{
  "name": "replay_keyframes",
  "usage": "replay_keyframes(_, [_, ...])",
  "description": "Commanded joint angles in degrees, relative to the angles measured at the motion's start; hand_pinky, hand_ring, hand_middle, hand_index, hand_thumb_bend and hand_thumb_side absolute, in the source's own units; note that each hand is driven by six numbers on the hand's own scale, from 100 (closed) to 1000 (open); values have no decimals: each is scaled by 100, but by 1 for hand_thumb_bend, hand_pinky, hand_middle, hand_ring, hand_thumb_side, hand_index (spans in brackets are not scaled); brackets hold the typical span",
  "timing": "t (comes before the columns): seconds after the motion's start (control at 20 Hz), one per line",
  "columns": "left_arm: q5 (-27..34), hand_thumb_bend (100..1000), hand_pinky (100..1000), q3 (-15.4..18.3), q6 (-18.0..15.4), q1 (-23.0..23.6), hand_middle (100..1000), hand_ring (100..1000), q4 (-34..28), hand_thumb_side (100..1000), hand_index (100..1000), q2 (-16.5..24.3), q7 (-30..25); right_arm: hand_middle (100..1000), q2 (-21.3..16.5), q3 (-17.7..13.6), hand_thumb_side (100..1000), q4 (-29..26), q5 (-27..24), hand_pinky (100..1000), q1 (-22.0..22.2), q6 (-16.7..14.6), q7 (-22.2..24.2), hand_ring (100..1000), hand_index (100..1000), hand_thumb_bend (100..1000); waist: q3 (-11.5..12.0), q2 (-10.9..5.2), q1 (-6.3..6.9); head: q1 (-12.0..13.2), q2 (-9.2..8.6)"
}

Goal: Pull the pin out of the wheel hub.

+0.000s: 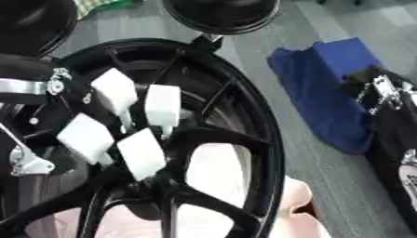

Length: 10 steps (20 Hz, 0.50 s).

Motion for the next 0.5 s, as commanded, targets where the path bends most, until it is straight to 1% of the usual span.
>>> replay_keyframes(0.05, [-1,318,854,-6,-33,-71,606,646,-12,143,767,67,0,635,-92,-47,593,-107,3,830,-40,8,-23,683,592,100,-5,-117,-14,15,-64])
replay_keyframes(0.3, [54,282,829,25,0,-75,515,578,-18,114,684,55,0,635,-99,-50,594,-107,-8,831,-47,7,-28,683,592,100,0,-125,-14,23,-66])
replay_keyframes(0.5, [99,249,806,60,42,-79,463,528,-43,100,630,65,0,636,-98,-54,594,-107,-9,832,-43,11,-33,684,592,100,3,-128,-18,35,-60])
